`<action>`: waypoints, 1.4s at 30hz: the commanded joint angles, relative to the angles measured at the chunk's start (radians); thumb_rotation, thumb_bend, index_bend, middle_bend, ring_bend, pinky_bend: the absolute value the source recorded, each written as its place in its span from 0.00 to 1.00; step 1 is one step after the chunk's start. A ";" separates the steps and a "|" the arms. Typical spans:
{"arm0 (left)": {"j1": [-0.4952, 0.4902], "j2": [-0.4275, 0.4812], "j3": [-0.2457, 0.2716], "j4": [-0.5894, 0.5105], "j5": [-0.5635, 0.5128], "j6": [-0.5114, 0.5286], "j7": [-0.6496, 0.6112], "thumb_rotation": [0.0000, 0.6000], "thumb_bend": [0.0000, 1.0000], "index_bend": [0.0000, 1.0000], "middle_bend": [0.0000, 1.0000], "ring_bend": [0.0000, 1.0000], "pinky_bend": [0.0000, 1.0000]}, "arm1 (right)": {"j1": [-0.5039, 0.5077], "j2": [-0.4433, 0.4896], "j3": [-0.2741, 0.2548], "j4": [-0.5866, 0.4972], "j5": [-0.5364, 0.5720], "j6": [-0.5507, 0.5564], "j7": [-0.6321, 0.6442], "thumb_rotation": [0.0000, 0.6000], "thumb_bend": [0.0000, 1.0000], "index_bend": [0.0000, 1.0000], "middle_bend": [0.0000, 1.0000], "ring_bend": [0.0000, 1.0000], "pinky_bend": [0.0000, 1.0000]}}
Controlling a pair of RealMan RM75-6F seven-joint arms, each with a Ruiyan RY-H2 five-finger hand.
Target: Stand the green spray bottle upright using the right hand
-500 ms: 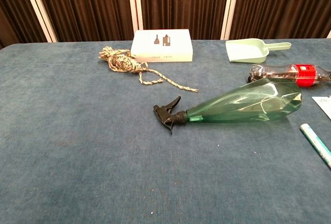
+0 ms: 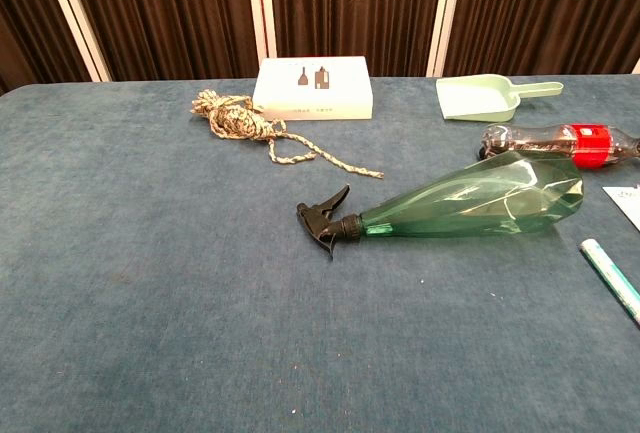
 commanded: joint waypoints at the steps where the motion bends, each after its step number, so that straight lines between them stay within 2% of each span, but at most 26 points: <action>1: -0.002 0.002 -0.002 -0.002 -0.006 -0.006 -0.005 1.00 0.01 0.01 0.00 0.00 0.00 | 0.022 -0.025 -0.005 -0.010 -0.022 -0.027 -0.047 1.00 0.19 0.00 0.00 0.00 0.08; 7: -0.014 -0.001 -0.003 0.011 -0.009 -0.030 -0.010 1.00 0.01 0.01 0.00 0.00 0.00 | 0.117 -0.076 0.016 -0.079 -0.024 -0.183 -0.273 1.00 0.19 0.00 0.00 0.00 0.08; 9: -0.013 -0.001 -0.005 0.014 -0.008 -0.025 -0.010 1.00 0.01 0.01 0.00 0.00 0.00 | 0.159 -0.103 0.034 -0.110 0.011 -0.260 -0.354 1.00 0.19 0.00 0.00 0.00 0.08; 19: -0.013 0.002 -0.014 0.018 -0.024 -0.025 -0.022 1.00 0.01 0.01 0.00 0.00 0.00 | 0.292 -0.231 0.108 -0.154 0.172 -0.452 -0.650 1.00 0.19 0.00 0.00 0.00 0.08; 28: -0.020 0.001 -0.030 0.029 -0.059 -0.044 -0.029 1.00 0.01 0.01 0.00 0.00 0.00 | 0.419 -0.390 0.184 -0.091 0.354 -0.526 -0.932 1.00 0.19 0.00 0.00 0.00 0.07; 42: -0.033 -0.001 -0.057 0.042 -0.131 -0.090 -0.033 1.00 0.01 0.01 0.00 0.00 0.00 | 0.593 -0.593 0.225 0.090 0.547 -0.519 -1.254 1.00 0.19 0.03 0.00 0.00 0.04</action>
